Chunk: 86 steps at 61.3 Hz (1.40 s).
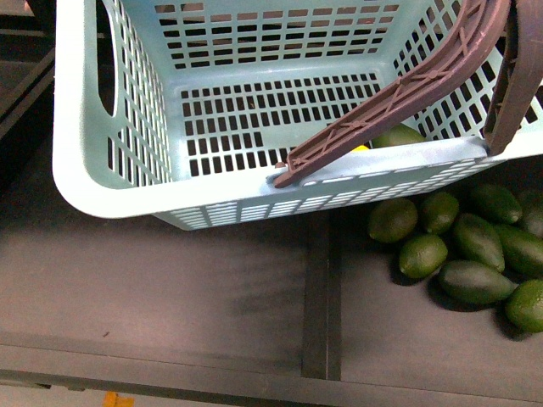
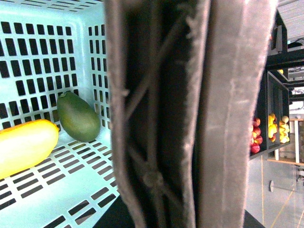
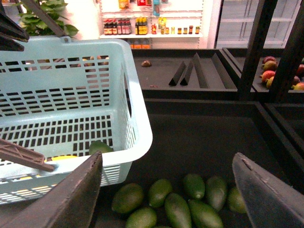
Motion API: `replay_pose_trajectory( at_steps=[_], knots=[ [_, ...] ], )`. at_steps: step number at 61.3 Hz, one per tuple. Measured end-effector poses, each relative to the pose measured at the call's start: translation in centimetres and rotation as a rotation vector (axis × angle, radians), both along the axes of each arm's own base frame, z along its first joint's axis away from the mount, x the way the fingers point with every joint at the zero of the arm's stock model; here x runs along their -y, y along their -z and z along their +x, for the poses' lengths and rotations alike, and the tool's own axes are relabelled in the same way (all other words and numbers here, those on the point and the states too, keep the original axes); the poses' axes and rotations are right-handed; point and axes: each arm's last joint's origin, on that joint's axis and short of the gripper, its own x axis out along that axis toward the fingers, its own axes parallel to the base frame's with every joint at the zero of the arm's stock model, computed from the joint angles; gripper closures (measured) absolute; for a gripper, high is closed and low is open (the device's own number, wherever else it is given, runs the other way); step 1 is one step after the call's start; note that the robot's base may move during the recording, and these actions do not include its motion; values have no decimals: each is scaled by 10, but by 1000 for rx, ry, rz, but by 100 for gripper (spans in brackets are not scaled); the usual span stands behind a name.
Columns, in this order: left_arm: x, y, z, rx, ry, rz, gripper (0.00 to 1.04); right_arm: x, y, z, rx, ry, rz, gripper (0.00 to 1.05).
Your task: Pick mango and avocado into basket
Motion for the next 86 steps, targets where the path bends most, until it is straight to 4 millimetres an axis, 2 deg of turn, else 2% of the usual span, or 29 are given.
replay_pose_trajectory(
  at_steps=[3,20,22,28,31,37,43,58,71,79,86],
  knots=[
    [0,0,0,0,0,0,90,0,0,0,0,0,0,7],
    [0,0,0,0,0,0,90,0,0,0,0,0,0,9],
    [1,0,0,7,-51,12,90,0,0,0,0,0,0,9],
    [3,1,4,14,-459,23,90,0,0,0,0,0,0,9],
    [1,3,7,15,-554,11,90,0,0,0,0,0,0,9],
    [-10,7,21,23,-664,-5,90,0,0,0,0,1,1,9],
    [-30,15,38,16,-721,-25,90,0,0,0,0,0,0,9],
    [-63,42,60,-63,-807,-97,90,0,0,0,0,0,0,9],
    [-97,98,112,-207,-948,-129,90,0,0,0,0,0,0,9],
    [-116,124,144,-240,-1013,-106,90,0,0,0,0,0,0,9],
    [-128,122,162,-241,-1059,-165,90,0,0,0,0,0,0,9]
  ],
)
